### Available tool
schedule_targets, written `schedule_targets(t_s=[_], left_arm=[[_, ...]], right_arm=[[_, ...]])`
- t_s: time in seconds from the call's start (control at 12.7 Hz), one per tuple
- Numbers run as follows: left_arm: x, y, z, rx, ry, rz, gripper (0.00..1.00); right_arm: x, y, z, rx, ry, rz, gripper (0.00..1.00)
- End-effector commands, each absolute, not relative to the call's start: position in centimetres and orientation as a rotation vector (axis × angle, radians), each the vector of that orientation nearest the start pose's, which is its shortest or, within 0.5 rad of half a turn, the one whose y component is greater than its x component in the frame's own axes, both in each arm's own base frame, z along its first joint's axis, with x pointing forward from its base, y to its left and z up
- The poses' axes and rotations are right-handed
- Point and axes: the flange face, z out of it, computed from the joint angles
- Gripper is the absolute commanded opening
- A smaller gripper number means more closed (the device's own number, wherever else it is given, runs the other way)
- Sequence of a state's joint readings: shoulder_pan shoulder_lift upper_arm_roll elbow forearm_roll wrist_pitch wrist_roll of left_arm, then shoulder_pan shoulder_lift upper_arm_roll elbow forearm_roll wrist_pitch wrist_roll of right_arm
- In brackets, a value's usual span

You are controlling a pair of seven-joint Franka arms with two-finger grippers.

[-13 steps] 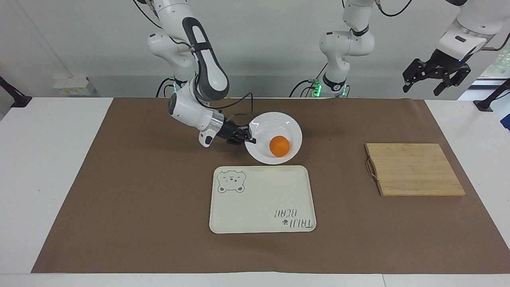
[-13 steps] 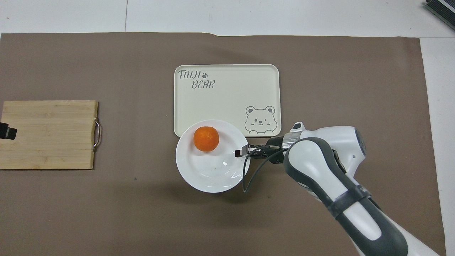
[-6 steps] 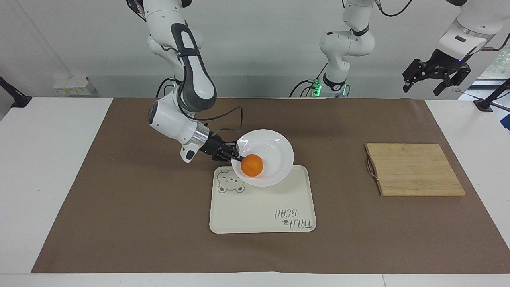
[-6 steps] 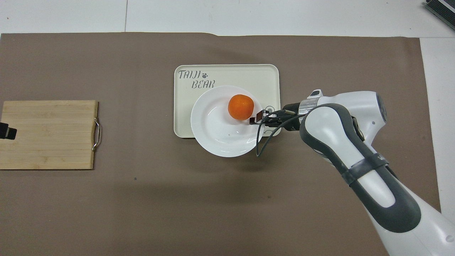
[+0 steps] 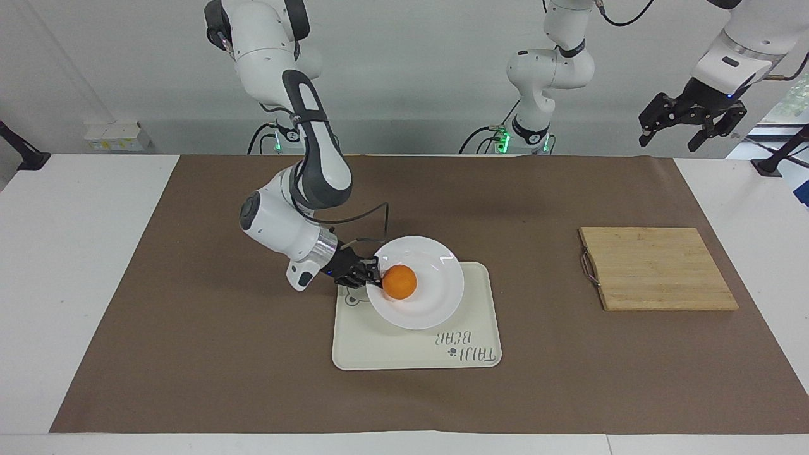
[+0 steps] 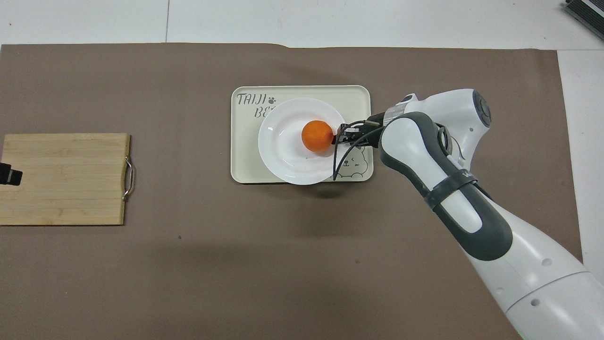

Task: Place orange and plate with both arms
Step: 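Slide the plate with the right gripper onto the bear tray, then open the right gripper and release the plate rim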

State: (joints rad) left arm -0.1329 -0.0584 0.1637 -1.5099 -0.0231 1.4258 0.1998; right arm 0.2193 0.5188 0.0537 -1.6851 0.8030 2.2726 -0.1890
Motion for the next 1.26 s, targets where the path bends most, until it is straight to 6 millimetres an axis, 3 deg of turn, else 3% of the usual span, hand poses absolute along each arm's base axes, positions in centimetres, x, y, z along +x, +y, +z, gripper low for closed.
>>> schedule_targets(t_s=[0.0, 0.32, 0.39, 0.47, 0.63, 0.79, 1.18], left_arm=[[51.6, 2.0, 67.4, -3.152, 0.274, 0.048, 1.00], [51.6, 2.0, 67.4, -3.152, 0.274, 0.046, 1.00], [51.6, 2.0, 67.4, -3.152, 0.274, 0.046, 1.00], [51.6, 2.0, 67.4, -3.152, 0.274, 0.046, 1.00], [51.6, 2.0, 67.4, -3.152, 0.274, 0.046, 1.00], [51.6, 2.0, 67.4, -3.152, 0.274, 0.046, 1.00], [51.6, 2.0, 67.4, -3.152, 0.274, 0.048, 1.00]], right_arm=[[68.4, 20.7, 29.1, -2.513, 0.098, -0.098, 0.00], [68.7, 20.9, 29.0, -2.527, 0.085, -0.153, 0.00], [68.6, 20.9, 28.8, -2.530, 0.087, -0.150, 0.80], [68.6, 20.8, 28.7, -2.528, 0.092, -0.149, 1.00], [68.7, 19.9, 29.2, -2.529, 0.109, -0.153, 1.00], [68.7, 18.7, 31.2, -2.536, 0.102, -0.176, 1.00], [70.1, 13.9, 34.0, -2.737, -0.068, -0.285, 1.00]])
